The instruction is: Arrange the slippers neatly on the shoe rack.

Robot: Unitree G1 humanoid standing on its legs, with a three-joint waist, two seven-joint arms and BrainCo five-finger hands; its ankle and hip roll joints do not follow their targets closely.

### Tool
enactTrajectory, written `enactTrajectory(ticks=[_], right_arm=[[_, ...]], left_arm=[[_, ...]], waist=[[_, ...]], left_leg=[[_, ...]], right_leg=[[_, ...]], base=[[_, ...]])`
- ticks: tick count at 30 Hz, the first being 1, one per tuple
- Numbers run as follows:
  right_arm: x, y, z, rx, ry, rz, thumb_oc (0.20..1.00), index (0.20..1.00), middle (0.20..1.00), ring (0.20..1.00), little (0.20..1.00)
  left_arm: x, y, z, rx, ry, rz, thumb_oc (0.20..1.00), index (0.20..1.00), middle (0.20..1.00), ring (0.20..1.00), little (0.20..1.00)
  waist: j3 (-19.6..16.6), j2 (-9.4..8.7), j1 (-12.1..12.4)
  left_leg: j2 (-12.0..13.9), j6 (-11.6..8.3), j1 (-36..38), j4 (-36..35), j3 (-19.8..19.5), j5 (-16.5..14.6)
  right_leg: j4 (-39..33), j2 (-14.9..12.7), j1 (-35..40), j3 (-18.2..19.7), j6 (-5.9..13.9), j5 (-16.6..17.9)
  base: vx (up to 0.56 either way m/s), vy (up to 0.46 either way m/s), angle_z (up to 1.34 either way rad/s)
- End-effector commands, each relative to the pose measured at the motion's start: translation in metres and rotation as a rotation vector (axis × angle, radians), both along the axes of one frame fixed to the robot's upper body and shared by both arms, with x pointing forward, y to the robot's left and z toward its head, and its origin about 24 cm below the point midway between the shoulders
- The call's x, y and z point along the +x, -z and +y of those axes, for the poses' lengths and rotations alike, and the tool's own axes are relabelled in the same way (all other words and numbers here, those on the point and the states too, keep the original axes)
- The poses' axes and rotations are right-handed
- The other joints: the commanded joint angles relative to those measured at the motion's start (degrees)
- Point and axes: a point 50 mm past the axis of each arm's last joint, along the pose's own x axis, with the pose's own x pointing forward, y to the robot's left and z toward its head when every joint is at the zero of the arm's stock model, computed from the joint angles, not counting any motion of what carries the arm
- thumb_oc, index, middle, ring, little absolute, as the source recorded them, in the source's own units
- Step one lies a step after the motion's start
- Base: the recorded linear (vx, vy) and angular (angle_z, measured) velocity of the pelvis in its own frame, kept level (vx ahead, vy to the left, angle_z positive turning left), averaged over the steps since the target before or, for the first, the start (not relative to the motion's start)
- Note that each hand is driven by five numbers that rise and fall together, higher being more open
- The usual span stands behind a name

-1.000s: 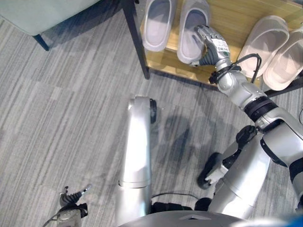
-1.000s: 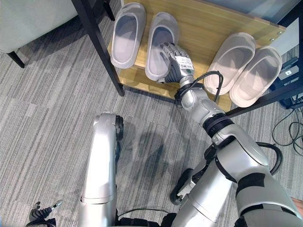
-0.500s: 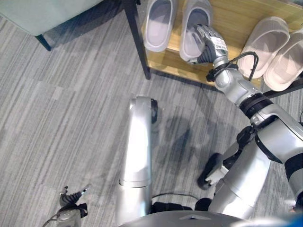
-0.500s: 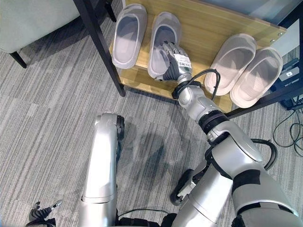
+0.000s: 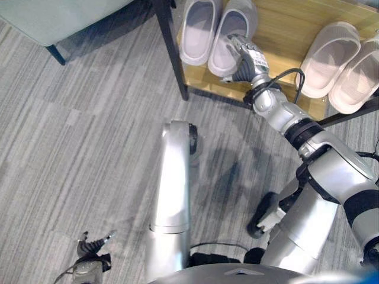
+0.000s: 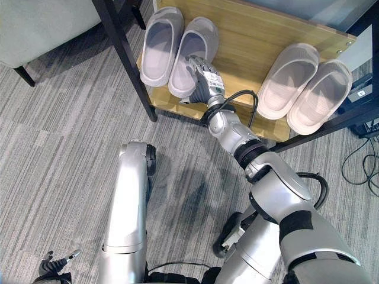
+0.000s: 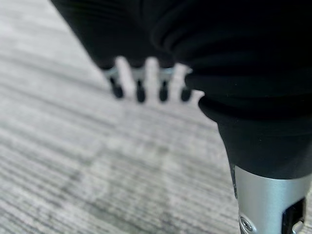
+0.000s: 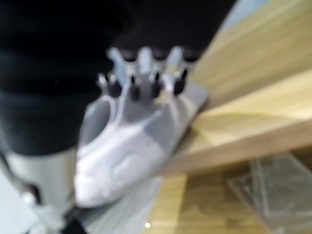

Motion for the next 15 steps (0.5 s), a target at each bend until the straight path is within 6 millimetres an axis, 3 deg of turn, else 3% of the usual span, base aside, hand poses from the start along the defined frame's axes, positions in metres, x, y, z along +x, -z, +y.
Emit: enactTrajectory(ticks=[1, 5, 10, 15], right_arm=[[-0.007, -0.059, 0.008, -0.074, -0.032, -0.221, 1.0, 1.0, 1.0, 1.0, 1.0], [-0.02, -0.076, -0.002, -0.07, -0.023, -0.377, 1.0, 1.0, 1.0, 1.0, 1.0], [-0.032, -0.088, -0.004, -0.085, -0.063, -0.453, 1.0, 1.0, 1.0, 1.0, 1.0], [-0.057, -0.109, 0.007, 0.002, -0.197, -0.559, 1.0, 1.0, 1.0, 1.0, 1.0]], left_arm=[[-0.006, -0.009, 0.015, 0.109, 0.063, 0.049, 1.0, 1.0, 1.0, 1.0, 1.0], [0.002, -0.012, 0.015, 0.134, 0.045, 0.014, 1.0, 1.0, 1.0, 1.0, 1.0], [0.017, -0.022, 0.023, 0.158, 0.028, -0.043, 1.0, 1.0, 1.0, 1.0, 1.0], [0.008, -0.015, 0.017, 0.139, 0.017, -0.011, 1.0, 1.0, 1.0, 1.0, 1.0]], waist=[[0.6, 0.81, 2.9], [0.6, 0.88, 2.2], [0.6, 1.23, 1.5], [0.6, 1.58, 1.1]], left_leg=[[2.1, 0.47, 7.8, -6.0, 0.2, -11.6], [2.0, 0.28, 7.8, -5.6, -0.2, -11.5], [1.6, -0.01, 7.8, -5.2, -0.9, -11.1], [1.4, -0.24, 7.8, -5.5, -1.4, -10.3]], right_leg=[[-9.7, 3.1, 1.6, 12.9, -4.69, 8.1], [-9.8, 3.3, 1.6, 12.8, -4.59, 8.0], [-9.5, 3.7, 1.6, 13.0, -4.33, 7.8], [-9.2, 3.6, 1.6, 12.7, -4.17, 7.7]], base=[[0.0, 0.0, 0.0], [0.0, 0.0, 0.0], [0.0, 0.0, -0.01], [-0.01, -0.01, -0.01]])
